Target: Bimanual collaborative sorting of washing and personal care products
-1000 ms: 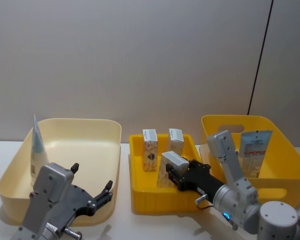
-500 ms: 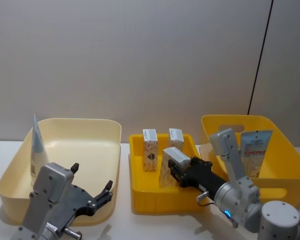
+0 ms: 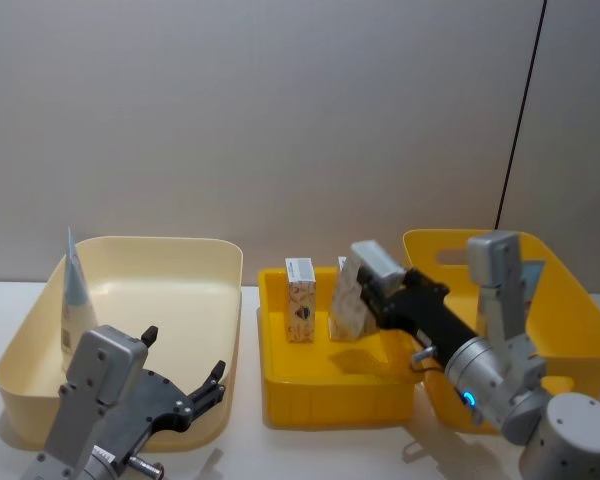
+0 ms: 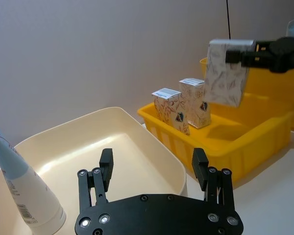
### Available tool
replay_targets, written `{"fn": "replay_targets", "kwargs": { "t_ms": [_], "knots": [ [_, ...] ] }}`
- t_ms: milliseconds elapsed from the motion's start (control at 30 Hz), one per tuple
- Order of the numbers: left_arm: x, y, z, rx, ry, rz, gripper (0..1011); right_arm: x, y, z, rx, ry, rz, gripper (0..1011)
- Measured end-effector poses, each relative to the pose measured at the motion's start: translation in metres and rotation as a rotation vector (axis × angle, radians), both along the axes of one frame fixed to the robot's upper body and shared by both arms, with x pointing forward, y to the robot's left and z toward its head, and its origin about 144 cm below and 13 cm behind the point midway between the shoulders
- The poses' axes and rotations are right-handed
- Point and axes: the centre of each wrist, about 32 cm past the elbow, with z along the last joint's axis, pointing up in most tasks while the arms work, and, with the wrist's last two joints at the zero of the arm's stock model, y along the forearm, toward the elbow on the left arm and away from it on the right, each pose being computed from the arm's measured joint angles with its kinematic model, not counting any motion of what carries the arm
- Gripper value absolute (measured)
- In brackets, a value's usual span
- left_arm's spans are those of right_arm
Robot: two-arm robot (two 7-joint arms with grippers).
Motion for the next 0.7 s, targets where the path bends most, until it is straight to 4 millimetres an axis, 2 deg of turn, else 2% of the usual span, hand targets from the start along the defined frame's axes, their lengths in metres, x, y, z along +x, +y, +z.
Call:
{"fn": "replay_targets", "kwargs": {
  "t_ms": [500, 700],
  "knots": [
    [0.000, 0.000, 0.000, 0.000, 0.000, 0.000, 1003, 0.004, -0.012, 0.019, 0.187, -0.165, -0.032, 452],
    [0.000, 0.000, 0.000, 0.000, 0.000, 0.000, 1003, -0.002, -0.021, 0.025, 0.235, -0.207, -0.067, 453]
  ]
}}
